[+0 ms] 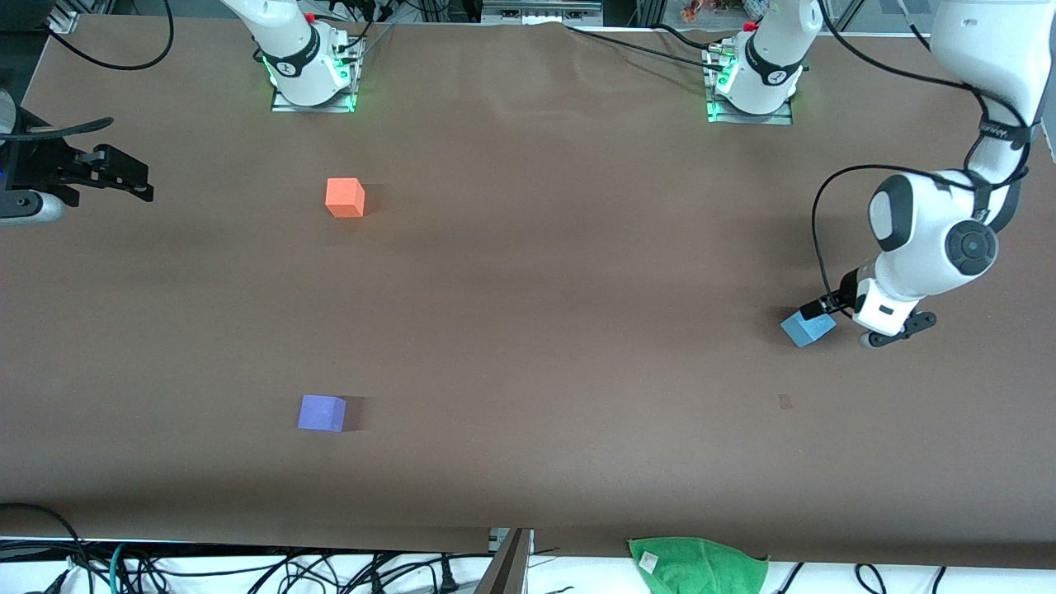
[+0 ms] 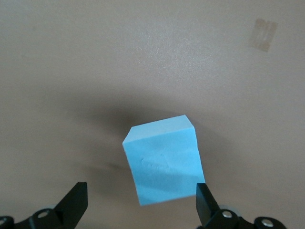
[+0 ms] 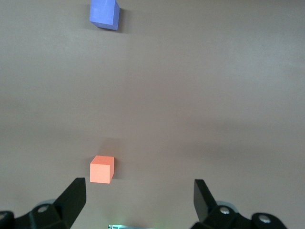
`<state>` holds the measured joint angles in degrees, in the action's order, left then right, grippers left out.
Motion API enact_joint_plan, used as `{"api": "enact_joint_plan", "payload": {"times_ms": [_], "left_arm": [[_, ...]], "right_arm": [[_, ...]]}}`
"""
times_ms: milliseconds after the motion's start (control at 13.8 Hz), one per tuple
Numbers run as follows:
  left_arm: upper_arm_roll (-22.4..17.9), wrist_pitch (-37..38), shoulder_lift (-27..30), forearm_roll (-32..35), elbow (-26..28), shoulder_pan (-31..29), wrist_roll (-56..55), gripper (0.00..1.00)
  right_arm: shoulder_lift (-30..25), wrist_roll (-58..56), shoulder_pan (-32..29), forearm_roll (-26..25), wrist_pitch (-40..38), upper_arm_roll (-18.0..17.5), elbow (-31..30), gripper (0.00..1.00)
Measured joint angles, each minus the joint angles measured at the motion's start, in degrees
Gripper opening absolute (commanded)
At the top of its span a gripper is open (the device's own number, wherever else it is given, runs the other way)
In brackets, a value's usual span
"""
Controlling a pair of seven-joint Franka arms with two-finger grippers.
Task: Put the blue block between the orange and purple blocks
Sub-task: 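Reach the left gripper down to the light-blue cube and grasp it, then carry the light-blue cube with the left gripper toward the table middle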
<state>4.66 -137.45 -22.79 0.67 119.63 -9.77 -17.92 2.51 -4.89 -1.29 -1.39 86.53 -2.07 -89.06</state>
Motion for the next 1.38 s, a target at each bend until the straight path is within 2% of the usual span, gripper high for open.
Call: {"api": "enact_joint_plan", "payload": {"times_ms": [436, 509, 582, 655, 873, 1091, 1382], "left_arm": [[0.22, -4.19, -2.07, 0.0, -0.16, 0.33, -2.7, 1.0], [0.28, -4.52, -2.4, 0.0, -0.18, 0.71, -3.05, 0.97], [0.3, -4.8, -2.64, 0.0, -0.19, 1.22, -3.24, 0.82], [0.33, -4.98, -2.71, 0.0, -0.2, 1.75, -3.36, 0.81], [0.36, -5.07, -2.71, 0.0, -0.31, 2.84, -3.57, 0.96], [0.23, -5.07, -2.72, 0.0, -0.36, 2.92, -3.56, 1.0], [-0.2, -4.98, -2.71, 1.67, -0.36, 2.67, -3.45, 1.0]], "right_arm": [[0.0, 0.0, 0.0, 0.0, 0.0, 0.0, 0.0, 1.0], [0.0, 0.0, 0.0, 0.0, 0.01, 0.0, 0.0, 1.0], [0.0, 0.0, 0.0, 0.0, 0.01, 0.0, 0.0, 1.0], [0.0, 0.0, 0.0, 0.0, 0.01, 0.0, 0.0, 1.0], [0.0, 0.0, 0.0, 0.0, 0.01, 0.0, 0.0, 1.0], [0.0, 0.0, 0.0, 0.0, 0.01, 0.0, 0.0, 1.0], [0.0, 0.0, 0.0, 0.0, 0.01, 0.0, 0.0, 1.0]]}}
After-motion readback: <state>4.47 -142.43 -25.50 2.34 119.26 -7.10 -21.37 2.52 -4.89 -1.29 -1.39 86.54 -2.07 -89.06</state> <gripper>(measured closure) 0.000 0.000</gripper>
